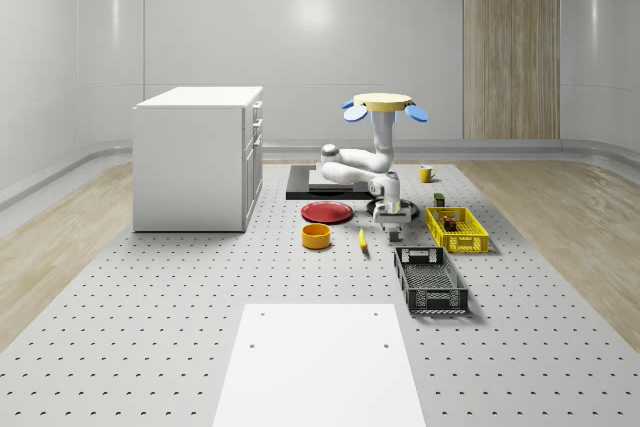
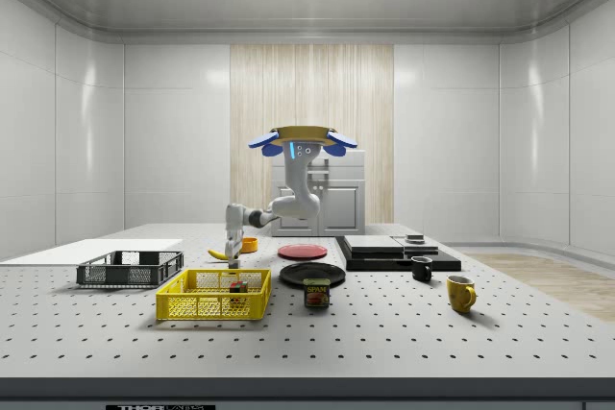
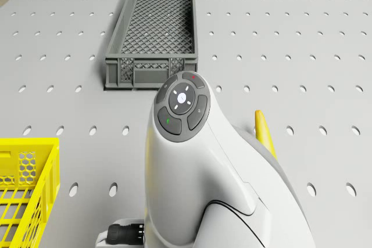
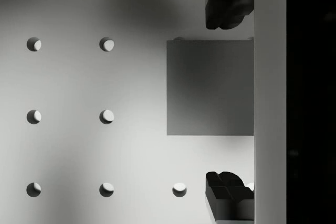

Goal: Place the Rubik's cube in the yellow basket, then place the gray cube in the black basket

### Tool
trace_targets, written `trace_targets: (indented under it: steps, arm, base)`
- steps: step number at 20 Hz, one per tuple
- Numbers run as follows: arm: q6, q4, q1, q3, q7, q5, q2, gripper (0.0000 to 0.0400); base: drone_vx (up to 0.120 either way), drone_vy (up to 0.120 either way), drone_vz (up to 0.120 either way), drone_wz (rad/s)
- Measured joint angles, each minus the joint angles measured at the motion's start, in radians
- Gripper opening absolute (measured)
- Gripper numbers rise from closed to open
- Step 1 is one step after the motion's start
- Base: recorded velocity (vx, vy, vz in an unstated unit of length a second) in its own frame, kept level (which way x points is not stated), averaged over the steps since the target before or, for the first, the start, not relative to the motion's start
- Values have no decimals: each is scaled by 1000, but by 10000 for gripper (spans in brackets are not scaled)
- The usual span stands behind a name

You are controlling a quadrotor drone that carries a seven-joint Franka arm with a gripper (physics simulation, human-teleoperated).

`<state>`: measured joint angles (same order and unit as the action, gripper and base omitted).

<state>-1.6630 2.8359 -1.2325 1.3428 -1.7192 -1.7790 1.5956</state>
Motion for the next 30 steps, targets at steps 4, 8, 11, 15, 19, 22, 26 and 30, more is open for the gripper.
trace_targets:
  steps: [4,8,11,15,19,22,26,30]
  arm:
    - [-10,-8,-6,-36,-1,-35,-2,400]
    - [-12,-12,-15,-53,-7,-52,-7,400]
    - [-11,-14,-24,-59,-16,-58,-11,400]
    - [-7,-31,-47,-57,-21,-58,-19,400]
    - [-4,-43,-60,-55,-23,-56,-24,400]
    - [-3,-47,-64,-55,-24,-56,-26,400]
    - [-2,-49,-67,-54,-24,-56,-29,315]
    - [0,-50,-68,-54,-24,-57,-30,274]
  base:
    - [0,0,0,0]
    - [0,0,0,0]
    - [0,0,0,0]
    - [0,0,0,0]
    - [0,0,0,0]
    - [0,0,0,0]
    - [0,0,0,0]
    - [0,0,0,0]
